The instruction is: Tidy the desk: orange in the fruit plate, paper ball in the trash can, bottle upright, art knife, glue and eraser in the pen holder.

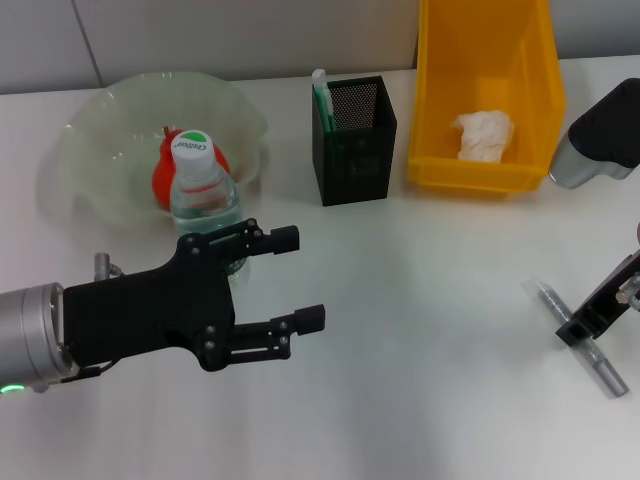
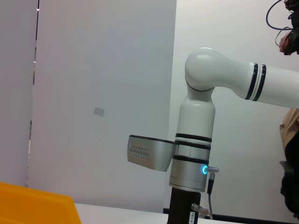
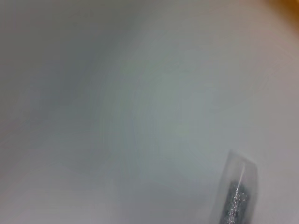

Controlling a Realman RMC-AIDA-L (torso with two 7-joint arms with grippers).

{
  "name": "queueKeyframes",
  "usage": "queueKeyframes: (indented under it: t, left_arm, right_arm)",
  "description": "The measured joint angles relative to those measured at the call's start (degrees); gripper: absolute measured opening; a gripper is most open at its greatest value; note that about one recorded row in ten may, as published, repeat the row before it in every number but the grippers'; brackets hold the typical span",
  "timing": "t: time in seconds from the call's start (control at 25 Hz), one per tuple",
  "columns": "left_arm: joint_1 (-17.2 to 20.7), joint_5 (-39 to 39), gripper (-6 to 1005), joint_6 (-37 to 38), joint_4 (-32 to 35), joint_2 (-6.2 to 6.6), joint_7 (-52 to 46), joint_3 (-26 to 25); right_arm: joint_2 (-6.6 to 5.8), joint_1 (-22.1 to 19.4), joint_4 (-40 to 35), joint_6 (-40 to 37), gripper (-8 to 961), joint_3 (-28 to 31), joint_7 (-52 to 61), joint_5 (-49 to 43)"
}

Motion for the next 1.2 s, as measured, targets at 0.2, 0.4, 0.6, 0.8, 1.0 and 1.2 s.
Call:
queueKeyframes:
  t: [0.2, 0.4, 0.6, 0.8, 1.0, 1.2]
  left_arm:
    - [-0.1, 0.0, 810, 0.0, 0.0, 0.00, 0.0, 0.0]
    - [-0.2, 0.0, 810, 0.0, 0.0, 0.00, 0.0, 0.0]
    - [-0.3, 0.1, 810, 0.0, -0.1, 0.00, 0.1, -0.1]
    - [-0.3, 0.1, 810, 0.0, -0.1, 0.00, 0.1, -0.2]
    - [-0.2, 0.1, 810, 0.0, -0.1, 0.00, 0.1, -0.3]
    - [-0.2, 0.1, 810, 0.0, -0.1, 0.00, 0.1, -0.4]
  right_arm:
    - [-0.01, 0.0, 0.0, 0.0, 313, -0.4, 0.0, 0.0]
    - [-0.01, 0.1, 0.0, 0.0, 251, -0.6, 0.1, 0.0]
    - [0.04, 0.1, 0.0, 0.3, 197, -0.6, 0.0, 0.0]
    - [0.06, 0.1, 0.2, 0.4, 137, -1.7, 0.0, 0.2]
    - [0.11, -0.3, -1.5, 0.2, 136, -2.5, 0.0, 0.7]
    - [0.12, -1.6, -7.9, -0.6, 135, -1.9, 0.2, 2.6]
